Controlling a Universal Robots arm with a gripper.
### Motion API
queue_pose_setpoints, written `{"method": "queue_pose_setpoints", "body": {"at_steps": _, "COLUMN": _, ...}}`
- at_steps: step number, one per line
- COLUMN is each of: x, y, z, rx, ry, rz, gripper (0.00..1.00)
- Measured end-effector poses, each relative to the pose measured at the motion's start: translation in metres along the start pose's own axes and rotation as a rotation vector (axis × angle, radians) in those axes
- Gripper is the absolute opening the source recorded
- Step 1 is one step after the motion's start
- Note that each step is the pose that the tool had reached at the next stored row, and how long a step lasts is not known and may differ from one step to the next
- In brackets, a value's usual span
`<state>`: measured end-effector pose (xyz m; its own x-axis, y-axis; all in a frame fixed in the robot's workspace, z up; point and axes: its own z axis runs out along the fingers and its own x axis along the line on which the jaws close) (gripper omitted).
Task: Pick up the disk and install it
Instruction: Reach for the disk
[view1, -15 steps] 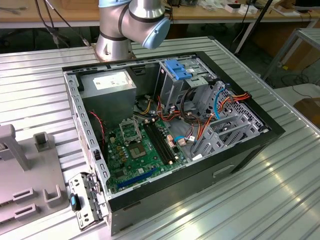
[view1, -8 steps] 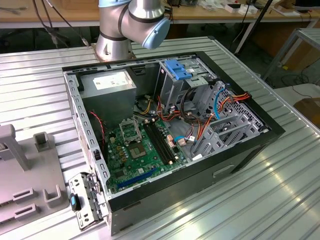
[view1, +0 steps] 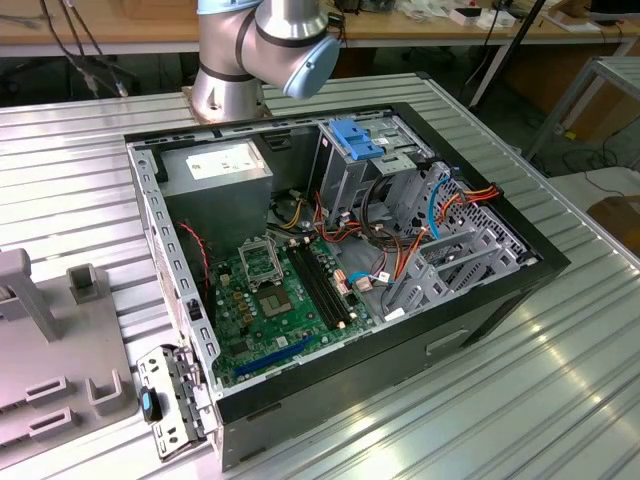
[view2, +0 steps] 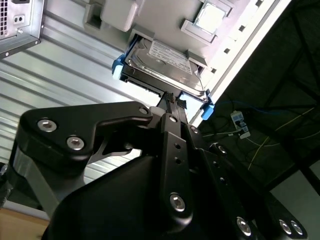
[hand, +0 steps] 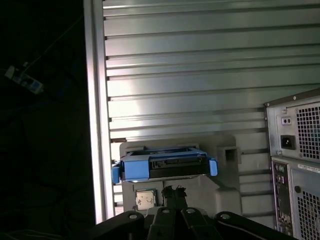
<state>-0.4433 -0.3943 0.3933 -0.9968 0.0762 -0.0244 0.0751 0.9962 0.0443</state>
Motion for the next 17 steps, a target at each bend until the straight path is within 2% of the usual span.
{"method": "queue_pose_setpoints", "body": {"at_steps": 10, "x": 0.0162, "y": 0.0033, "z": 0.0004, "rx": -0.0002, "ry": -0.0002, "rz": 0.0, "gripper": 0.11}}
{"method": "queue_pose_setpoints", "body": {"at_steps": 17, "x": 0.0173, "y": 0.0032, "z": 0.0003, "rx": -0.0001, "ry": -0.0001, "rz": 0.0, "gripper": 0.11}}
